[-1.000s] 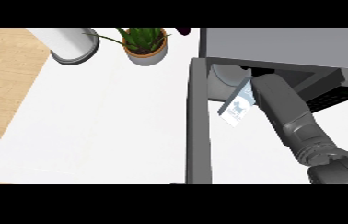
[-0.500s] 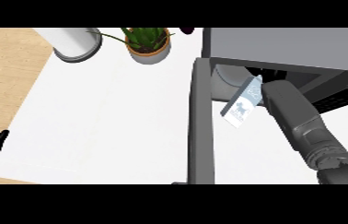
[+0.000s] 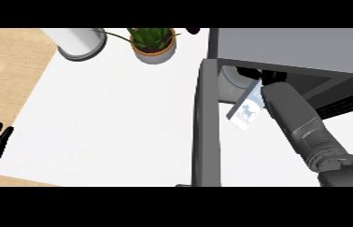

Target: Pick up the milk, place it into the microwave and close the microwave

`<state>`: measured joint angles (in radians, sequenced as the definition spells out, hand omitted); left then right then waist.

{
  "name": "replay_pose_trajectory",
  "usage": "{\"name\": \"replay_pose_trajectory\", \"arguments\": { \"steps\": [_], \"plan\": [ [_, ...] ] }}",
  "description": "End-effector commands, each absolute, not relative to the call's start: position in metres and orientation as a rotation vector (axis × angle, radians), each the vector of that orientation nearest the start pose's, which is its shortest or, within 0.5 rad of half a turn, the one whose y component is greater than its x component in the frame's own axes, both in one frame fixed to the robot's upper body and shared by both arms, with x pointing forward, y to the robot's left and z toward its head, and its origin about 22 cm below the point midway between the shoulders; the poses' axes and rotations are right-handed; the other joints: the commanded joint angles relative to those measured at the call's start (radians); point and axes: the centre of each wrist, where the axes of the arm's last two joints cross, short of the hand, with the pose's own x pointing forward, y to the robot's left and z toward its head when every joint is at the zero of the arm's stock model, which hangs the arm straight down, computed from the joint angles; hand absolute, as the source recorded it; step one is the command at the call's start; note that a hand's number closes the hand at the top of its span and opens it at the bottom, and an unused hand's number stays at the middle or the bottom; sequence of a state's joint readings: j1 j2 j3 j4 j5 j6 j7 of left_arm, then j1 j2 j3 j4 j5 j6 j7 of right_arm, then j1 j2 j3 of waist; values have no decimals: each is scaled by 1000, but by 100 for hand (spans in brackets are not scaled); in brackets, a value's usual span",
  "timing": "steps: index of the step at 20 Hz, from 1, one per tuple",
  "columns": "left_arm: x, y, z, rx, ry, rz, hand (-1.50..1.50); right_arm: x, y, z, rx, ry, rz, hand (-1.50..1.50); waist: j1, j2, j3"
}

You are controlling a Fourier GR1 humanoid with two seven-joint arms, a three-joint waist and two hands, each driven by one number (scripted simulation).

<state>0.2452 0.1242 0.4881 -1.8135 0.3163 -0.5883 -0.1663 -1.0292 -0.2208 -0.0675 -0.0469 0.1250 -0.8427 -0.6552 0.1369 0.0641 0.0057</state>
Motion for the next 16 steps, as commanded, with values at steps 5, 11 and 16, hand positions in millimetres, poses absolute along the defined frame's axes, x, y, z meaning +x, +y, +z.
{"name": "replay_pose_trajectory", "arguments": {
  "steps": [5, 11, 16],
  "plan": [
    [158, 383, 41, -56, -1893, -27, -150, 420, -221, -4, -1067, -1775, 312, -150, -2, 0, 0],
    [163, 383, 34, -53, -1886, -31, -150, 432, -205, 15, -1016, -1785, 320, -150, -1, -3, -2],
    [162, 382, 28, -76, -1860, -37, -150, 427, -190, 6, -1019, -1784, 324, -150, -5, -8, -2]
  ]
}}
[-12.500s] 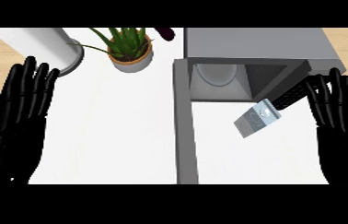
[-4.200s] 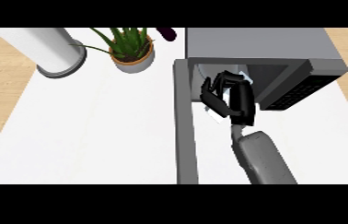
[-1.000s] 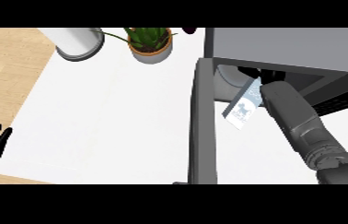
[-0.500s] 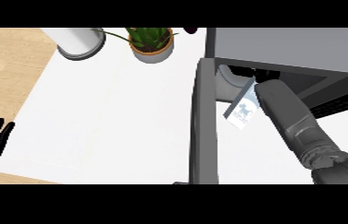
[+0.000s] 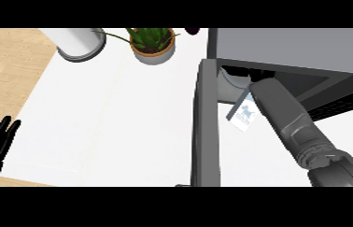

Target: Pick up the milk, place it into the microwave and close the microwave

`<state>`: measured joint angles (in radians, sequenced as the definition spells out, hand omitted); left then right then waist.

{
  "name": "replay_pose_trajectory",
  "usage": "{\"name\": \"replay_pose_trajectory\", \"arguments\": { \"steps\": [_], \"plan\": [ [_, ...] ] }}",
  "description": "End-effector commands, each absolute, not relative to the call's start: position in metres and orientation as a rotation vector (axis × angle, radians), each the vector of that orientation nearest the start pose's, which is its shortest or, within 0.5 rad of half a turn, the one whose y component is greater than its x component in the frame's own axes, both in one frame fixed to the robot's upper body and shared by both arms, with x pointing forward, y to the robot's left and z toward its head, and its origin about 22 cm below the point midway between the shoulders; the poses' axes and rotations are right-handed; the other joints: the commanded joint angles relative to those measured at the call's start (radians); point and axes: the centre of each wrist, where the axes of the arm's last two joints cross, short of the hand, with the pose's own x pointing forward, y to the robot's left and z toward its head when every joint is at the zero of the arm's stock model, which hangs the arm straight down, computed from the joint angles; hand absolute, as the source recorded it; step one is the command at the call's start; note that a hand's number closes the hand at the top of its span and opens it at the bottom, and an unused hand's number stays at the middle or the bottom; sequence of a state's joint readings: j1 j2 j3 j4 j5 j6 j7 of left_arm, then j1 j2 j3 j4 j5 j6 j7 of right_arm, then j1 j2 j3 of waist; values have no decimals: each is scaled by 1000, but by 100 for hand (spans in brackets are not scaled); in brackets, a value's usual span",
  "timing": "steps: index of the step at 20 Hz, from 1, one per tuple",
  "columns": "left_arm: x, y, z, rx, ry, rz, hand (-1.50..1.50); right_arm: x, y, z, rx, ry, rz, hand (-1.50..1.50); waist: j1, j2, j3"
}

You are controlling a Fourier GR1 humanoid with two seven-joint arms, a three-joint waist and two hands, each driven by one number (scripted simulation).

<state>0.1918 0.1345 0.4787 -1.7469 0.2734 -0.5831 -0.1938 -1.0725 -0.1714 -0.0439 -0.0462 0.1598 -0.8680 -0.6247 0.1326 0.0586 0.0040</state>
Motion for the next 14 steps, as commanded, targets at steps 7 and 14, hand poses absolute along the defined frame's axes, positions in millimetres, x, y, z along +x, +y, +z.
{"name": "replay_pose_trajectory", "arguments": {
  "steps": [7, 14],
  "plan": [
    [146, 390, 30, -52, -1876, -39, -150, 424, -208, 2, -954, -1775, 338, -150, -8, -14, 1],
    [144, 371, 24, -54, -1882, -29, -150, 420, -220, -3, -893, -1788, 303, -150, -44, -25, 0]
  ]
}}
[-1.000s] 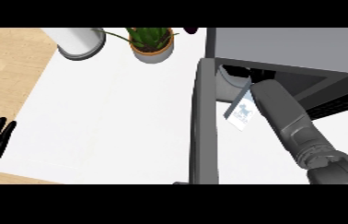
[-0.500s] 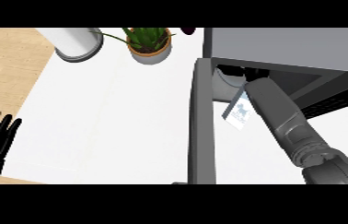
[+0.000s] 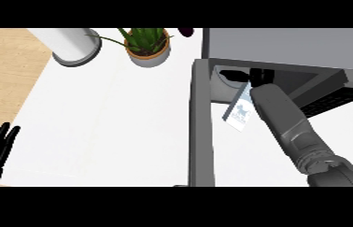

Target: Pick up the milk, place it into the microwave and close the microwave

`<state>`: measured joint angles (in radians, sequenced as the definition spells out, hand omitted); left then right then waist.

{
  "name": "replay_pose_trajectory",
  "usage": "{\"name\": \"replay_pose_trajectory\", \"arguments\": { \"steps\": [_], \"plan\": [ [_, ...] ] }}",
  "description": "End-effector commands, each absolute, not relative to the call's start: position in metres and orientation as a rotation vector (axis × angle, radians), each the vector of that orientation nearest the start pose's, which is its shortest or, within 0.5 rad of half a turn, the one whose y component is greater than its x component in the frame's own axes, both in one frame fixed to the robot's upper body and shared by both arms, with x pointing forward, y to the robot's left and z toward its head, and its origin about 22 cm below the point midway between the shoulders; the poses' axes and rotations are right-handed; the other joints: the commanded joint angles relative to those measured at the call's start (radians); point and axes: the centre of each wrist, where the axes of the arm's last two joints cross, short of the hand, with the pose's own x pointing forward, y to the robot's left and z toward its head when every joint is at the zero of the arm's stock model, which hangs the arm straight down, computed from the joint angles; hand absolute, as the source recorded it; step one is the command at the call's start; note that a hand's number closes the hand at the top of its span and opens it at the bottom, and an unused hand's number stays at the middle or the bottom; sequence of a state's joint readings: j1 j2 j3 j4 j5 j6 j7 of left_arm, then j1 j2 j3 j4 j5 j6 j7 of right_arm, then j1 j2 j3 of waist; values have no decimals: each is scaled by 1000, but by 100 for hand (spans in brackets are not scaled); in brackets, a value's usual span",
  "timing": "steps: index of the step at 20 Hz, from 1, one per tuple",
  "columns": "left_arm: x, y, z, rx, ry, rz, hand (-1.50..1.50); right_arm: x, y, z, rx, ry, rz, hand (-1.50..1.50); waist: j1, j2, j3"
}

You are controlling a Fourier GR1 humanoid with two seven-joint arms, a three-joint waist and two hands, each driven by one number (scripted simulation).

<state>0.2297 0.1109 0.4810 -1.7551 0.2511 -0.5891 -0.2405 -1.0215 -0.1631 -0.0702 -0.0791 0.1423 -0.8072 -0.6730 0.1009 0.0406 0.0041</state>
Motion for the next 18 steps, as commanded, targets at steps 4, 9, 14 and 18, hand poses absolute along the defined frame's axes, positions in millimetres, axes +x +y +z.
{"name": "replay_pose_trajectory", "arguments": {
  "steps": [4, 9, 14, 18],
  "plan": [
    [131, 373, 26, -39, -1891, -13, -150, 412, -224, -16, -804, -1828, 265, -150, -17, -10, 0],
    [130, 362, 29, -43, -1877, -19, -150, 394, -215, -42, -610, -1879, 236, -150, -43, -20, 0],
    [130, 353, 25, -37, -1868, -37, -150, 380, -184, -61, -481, -1869, 188, -150, -72, -31, -2],
    [129, 348, 22, -97, -1837, -89, -150, 365, -184, -78, -372, -1870, 123, -150, -88, -37, -3]
  ]
}}
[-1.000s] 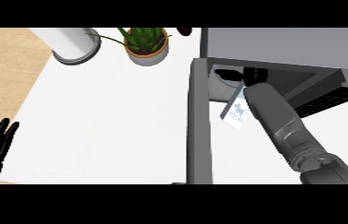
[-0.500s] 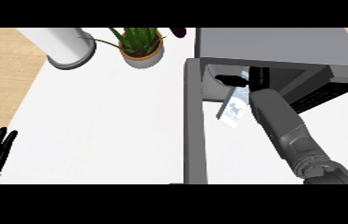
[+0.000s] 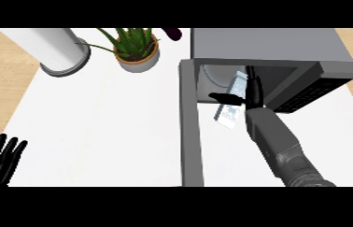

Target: Pick up the milk, place it into the microwave and close the microwave

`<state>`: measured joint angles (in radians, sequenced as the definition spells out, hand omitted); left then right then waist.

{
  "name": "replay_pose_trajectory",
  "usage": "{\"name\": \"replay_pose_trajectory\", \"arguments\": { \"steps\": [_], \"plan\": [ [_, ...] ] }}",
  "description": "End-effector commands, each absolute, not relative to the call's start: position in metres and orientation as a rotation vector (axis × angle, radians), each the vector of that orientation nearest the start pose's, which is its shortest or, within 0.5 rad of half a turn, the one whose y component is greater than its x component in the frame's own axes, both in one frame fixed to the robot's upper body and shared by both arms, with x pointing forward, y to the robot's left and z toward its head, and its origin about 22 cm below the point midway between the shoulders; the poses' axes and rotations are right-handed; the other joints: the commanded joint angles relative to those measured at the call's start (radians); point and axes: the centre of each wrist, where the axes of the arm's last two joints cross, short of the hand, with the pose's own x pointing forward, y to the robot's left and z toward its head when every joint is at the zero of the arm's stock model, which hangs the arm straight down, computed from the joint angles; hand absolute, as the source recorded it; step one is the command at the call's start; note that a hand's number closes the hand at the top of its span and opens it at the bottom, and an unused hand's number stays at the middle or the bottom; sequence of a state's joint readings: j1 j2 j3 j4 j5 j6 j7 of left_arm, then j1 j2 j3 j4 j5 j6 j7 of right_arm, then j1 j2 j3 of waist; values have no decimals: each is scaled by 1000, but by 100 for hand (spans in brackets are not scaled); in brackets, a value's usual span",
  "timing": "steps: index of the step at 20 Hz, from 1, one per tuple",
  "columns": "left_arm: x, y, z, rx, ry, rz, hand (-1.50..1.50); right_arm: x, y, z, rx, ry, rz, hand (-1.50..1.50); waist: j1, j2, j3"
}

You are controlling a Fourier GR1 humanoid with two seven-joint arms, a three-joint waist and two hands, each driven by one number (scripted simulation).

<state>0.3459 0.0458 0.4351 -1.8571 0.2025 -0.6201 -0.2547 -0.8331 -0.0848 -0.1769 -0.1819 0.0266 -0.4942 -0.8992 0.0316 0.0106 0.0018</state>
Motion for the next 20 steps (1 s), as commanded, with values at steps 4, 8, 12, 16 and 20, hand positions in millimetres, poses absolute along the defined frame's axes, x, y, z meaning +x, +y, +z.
{"name": "replay_pose_trajectory", "arguments": {
  "steps": [4, 8, 12, 16, 20],
  "plan": [
    [127, 328, 21, -236, -1828, -121, -150, 350, -173, -93, -229, -1867, 94, -150, -30, -13, -1],
    [125, 333, 12, -328, -1806, -155, -150, 325, -182, -115, -98, -1871, 84, -150, -32, -15, -2],
    [140, 311, 16, -349, -1818, -184, -150, 310, -189, -121, -22, -1891, 46, -150, -59, -22, -3],
    [136, 301, 22, -366, -1806, -258, -150, 289, -192, -124, -6, -1899, 53, -150, -64, -26, -4],
    [157, 284, 26, -398, -1795, -337, 150, 251, -204, -136, -7, -1912, -47, -150, -66, -22, -3]
  ]
}}
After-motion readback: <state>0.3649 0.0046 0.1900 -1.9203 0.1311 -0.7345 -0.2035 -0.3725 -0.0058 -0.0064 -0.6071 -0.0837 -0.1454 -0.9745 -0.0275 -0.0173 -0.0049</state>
